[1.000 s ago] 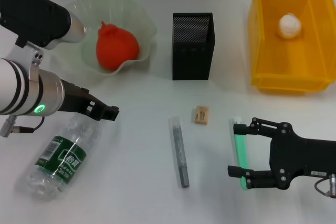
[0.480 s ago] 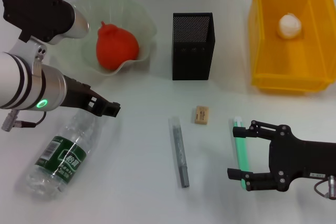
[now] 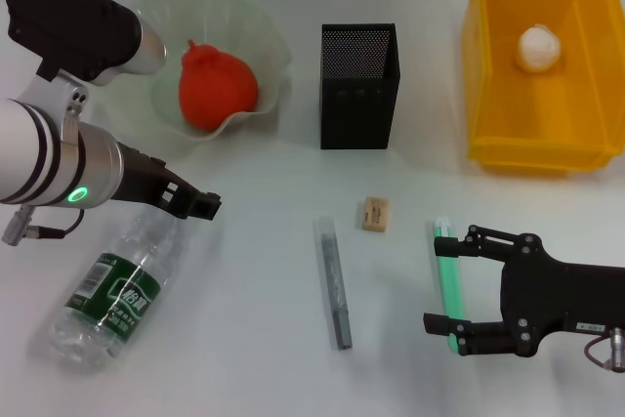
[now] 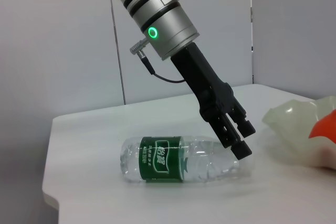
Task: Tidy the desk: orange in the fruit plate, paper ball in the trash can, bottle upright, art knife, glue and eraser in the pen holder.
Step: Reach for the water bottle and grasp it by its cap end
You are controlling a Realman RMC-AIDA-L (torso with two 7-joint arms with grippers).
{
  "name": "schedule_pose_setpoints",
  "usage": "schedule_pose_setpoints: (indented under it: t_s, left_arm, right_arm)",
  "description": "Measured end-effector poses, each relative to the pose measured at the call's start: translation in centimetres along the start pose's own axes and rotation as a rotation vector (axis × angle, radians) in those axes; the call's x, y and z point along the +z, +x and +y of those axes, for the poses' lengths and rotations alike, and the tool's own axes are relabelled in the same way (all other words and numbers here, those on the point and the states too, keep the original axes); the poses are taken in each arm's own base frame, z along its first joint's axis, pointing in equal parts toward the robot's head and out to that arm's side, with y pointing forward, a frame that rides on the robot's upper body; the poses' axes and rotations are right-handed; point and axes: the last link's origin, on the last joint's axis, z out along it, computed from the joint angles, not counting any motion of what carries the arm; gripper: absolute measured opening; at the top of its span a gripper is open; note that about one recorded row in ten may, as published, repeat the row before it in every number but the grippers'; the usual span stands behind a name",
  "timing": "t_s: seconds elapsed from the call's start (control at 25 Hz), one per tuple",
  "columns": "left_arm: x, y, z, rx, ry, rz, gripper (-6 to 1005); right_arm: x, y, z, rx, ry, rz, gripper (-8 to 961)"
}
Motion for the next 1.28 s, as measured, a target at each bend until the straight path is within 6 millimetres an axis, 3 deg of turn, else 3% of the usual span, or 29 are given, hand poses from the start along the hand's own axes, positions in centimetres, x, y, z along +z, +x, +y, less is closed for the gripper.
schedule_pose_setpoints:
  t_s: [0.88, 1.28]
  left_arm:
    - [1.6, 0.0, 0.0, 0.015, -0.013, -0.062, 813]
    - [2.3, -0.1, -0.3, 0.014, -0.010, -0.084, 758]
  right_arm:
    - [0.2, 0.0, -0.1, 0.007, -0.002, 0.000, 842]
    - [0.1, 0.0, -0.1, 0.012, -0.001, 0.001, 842]
